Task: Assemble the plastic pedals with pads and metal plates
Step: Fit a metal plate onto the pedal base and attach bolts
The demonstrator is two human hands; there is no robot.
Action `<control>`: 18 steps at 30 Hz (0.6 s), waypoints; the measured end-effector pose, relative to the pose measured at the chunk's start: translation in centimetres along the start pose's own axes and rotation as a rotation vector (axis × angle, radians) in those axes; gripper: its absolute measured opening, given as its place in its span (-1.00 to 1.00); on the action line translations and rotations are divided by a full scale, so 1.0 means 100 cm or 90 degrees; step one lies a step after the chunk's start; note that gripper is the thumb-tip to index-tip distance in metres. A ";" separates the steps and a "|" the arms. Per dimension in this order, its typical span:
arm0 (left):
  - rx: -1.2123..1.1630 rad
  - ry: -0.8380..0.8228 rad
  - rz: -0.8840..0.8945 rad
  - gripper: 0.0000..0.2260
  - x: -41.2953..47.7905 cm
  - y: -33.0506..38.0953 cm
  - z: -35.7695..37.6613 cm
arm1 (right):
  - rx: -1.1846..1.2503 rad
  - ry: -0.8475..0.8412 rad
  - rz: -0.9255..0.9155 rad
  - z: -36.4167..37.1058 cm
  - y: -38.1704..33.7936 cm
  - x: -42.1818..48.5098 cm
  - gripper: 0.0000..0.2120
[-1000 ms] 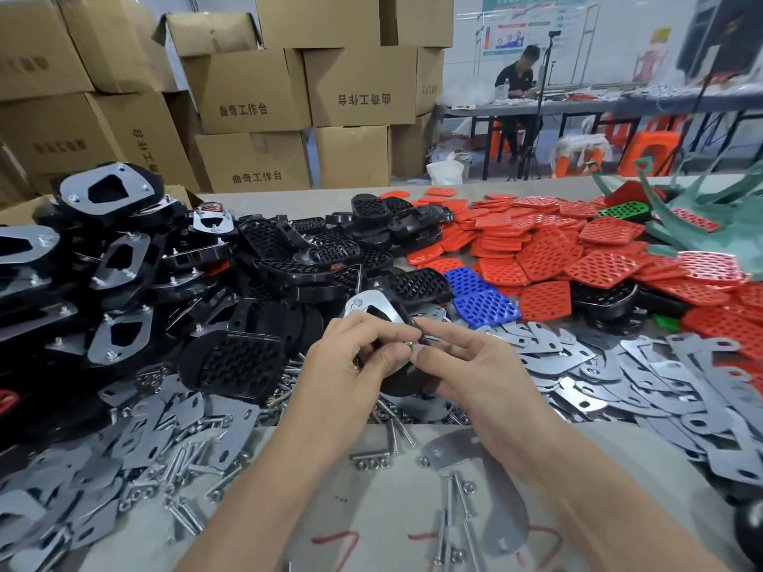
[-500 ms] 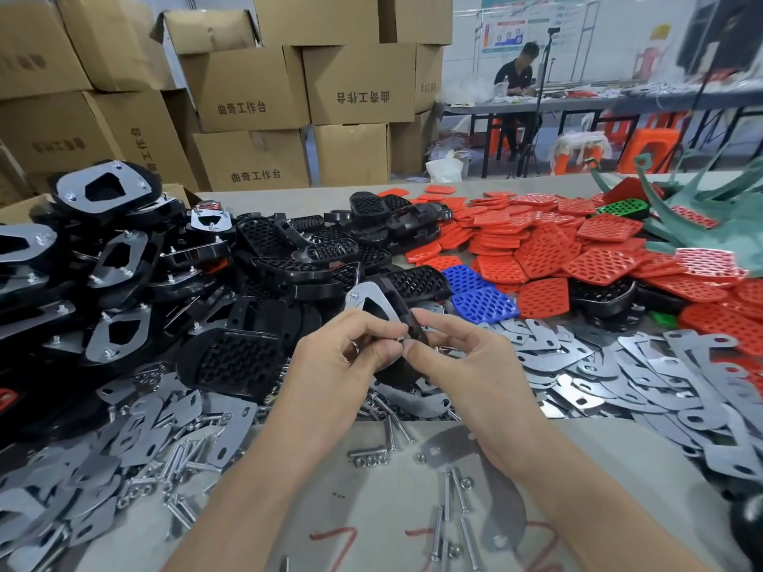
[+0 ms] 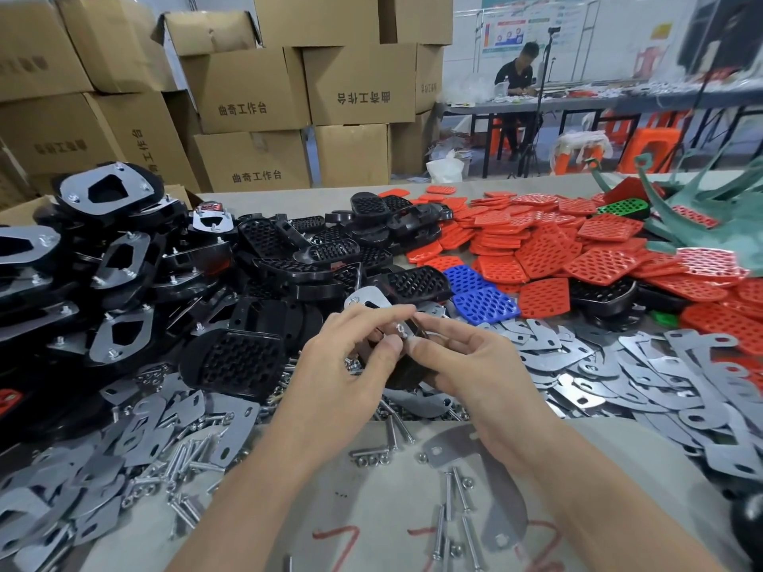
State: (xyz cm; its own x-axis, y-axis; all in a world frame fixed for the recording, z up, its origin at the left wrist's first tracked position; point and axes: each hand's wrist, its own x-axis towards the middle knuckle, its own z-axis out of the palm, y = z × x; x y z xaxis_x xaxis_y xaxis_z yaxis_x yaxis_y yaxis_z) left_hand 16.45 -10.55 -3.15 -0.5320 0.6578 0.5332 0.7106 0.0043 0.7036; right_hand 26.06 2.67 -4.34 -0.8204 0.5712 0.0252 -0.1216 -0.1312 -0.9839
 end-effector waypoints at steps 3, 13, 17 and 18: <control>0.018 0.011 -0.005 -0.79 0.000 0.001 0.002 | -0.005 -0.001 -0.004 0.001 0.000 0.000 -0.69; 0.019 0.085 0.000 -0.82 0.002 -0.003 0.006 | -0.004 0.027 0.020 0.002 0.001 0.001 -0.81; -0.014 0.076 0.000 -0.86 0.002 -0.005 0.009 | 0.009 0.029 0.030 0.002 0.001 0.002 -0.74; -0.026 0.075 -0.002 -0.85 0.002 -0.005 0.009 | 0.006 0.024 0.032 0.001 0.001 0.002 -0.72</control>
State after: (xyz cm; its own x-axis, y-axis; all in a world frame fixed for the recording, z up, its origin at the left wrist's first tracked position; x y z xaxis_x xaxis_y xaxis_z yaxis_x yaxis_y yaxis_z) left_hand 16.40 -9.75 -3.85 -0.5867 0.5650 0.5802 0.6903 -0.0256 0.7230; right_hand 25.82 2.66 -4.45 -0.8045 0.5931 -0.0312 -0.0856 -0.1677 -0.9821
